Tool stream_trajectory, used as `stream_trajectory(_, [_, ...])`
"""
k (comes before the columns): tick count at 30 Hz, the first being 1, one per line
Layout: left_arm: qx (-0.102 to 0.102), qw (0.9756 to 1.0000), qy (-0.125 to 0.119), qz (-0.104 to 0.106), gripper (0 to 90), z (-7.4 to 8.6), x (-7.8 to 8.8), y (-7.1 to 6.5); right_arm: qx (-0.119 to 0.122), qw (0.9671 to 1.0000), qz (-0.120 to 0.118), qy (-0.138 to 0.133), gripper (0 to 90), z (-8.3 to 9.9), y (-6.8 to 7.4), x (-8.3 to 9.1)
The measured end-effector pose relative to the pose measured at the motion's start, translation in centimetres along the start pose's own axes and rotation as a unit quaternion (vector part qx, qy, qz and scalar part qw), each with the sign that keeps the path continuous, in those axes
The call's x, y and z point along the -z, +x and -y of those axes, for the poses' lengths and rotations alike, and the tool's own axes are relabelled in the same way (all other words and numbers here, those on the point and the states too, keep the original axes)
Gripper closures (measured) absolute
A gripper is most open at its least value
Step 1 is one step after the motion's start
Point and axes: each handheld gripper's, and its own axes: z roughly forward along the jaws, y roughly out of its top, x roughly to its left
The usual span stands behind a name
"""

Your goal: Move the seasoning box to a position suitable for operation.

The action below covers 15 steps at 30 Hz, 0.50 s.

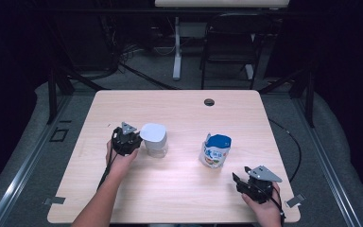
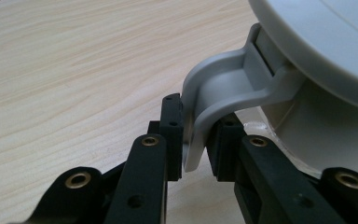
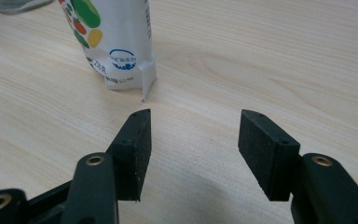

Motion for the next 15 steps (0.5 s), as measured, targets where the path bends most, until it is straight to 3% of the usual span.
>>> stream_trajectory(15, [0.015,0.9996,0.001,-0.023,81.9,0.21,0.34,-0.64,0.003,1.0000,0.001,-0.001,44.2,-0.02,0.19,0.00])
